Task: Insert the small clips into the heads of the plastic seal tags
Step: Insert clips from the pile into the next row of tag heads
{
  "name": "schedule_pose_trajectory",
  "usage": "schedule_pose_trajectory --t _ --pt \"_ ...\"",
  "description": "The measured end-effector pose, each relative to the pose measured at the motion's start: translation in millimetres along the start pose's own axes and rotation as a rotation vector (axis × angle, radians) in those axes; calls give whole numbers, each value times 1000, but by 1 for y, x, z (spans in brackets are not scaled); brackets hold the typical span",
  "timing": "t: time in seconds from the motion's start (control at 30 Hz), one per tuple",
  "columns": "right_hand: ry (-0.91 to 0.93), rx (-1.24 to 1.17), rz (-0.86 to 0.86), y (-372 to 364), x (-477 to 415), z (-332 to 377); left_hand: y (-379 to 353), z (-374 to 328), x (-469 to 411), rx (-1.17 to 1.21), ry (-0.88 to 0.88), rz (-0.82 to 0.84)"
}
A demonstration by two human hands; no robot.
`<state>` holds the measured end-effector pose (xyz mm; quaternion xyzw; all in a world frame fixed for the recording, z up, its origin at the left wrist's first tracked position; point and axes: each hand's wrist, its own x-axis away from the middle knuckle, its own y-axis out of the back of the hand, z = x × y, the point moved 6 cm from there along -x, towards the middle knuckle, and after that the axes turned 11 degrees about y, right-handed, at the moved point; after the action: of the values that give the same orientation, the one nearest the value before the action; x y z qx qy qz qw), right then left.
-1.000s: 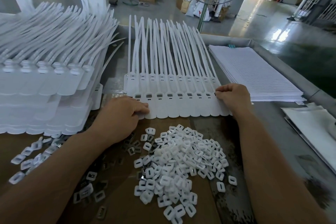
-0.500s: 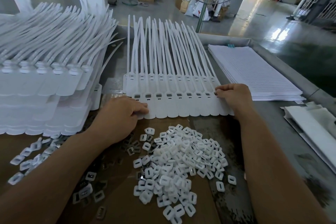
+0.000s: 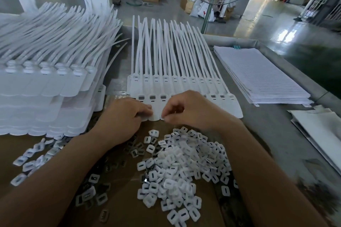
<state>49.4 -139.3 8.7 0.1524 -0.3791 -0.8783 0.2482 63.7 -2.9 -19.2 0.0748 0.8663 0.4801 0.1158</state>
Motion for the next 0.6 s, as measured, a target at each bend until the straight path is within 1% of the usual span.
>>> schedule_pose_trajectory --t 0.1,0.17,0.23,0.33,0.6 --pt "87 -4 115 -13 -2 13 0 -1 0 -7 -12 7" --pt "107 3 168 -20 -3 18 0 0 1 -5 -17 12" --pt "109 60 205 -26 -4 19 0 -1 1 -4 -22 7" --pt "101 142 226 -32 -7 19 1 -2 1 -7 -37 0" --pt "96 169 266 -36 -7 20 0 0 0 1 -34 -4"
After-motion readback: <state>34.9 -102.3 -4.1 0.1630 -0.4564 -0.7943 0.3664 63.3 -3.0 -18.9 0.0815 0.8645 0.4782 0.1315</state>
